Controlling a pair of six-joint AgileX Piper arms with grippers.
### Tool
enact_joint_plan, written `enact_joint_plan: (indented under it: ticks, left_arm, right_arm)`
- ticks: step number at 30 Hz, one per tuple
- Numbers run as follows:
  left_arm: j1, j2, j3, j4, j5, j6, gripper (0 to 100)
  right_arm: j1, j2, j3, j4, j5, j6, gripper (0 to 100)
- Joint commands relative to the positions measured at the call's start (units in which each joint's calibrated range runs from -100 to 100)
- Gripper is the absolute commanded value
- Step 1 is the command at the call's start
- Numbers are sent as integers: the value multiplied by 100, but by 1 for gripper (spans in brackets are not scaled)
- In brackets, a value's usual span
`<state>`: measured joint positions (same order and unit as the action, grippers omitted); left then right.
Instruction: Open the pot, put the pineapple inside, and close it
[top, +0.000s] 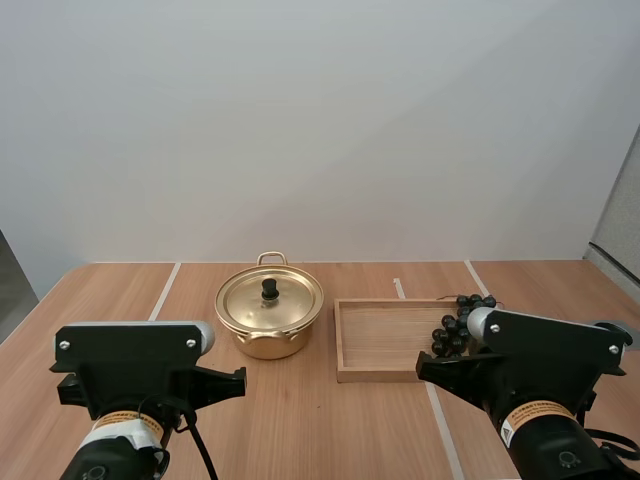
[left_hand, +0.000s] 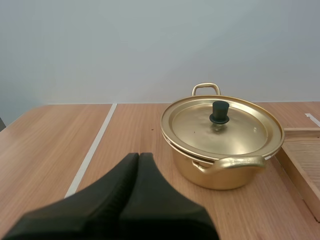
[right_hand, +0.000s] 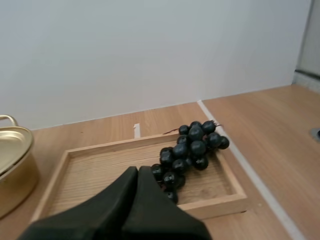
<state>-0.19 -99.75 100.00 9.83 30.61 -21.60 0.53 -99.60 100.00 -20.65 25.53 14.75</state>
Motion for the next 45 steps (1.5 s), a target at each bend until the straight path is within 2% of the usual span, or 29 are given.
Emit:
enact_joint_plan:
  ticks: [1, 8, 10, 15, 21, 27, 30, 33, 45]
  left_arm:
    - [16, -25, 0, -96, -111, -21, 0]
    - [16, -25, 0, -96, -111, -21, 0]
    - [19, -25, 0, -96, -132, -21, 0]
    - [19, -25, 0, -96, -132, -21, 0]
    - [19, -25, 0, -96, -132, -21, 0]
    - [19, -25, 0, -96, -132, -21, 0]
    - [19, -25, 0, -96, -132, -21, 0]
    - [19, -25, 0, -96, -132, -21, 0]
    - [19, -25, 0, -96, -132, -21, 0]
  right_arm:
    - [13, -40, 0, 513, -106, -29, 0]
    - [13, -40, 0, 837, -132, -98, 0]
    - [19, -40, 0, 1078, 33, -495, 0]
    - [49, -40, 0, 1149, 33, -1168, 0]
    - [36, -40, 0, 2176, 13, -2812, 0]
    - [-43, -40, 0, 2431, 176, -3406, 0]
    - [-54, -40, 0, 2665, 443, -3956, 0]
    - [-54, -40, 0, 2886, 586, -3989, 0]
    - [-53, -40, 0, 2899, 590, -3588, 0]
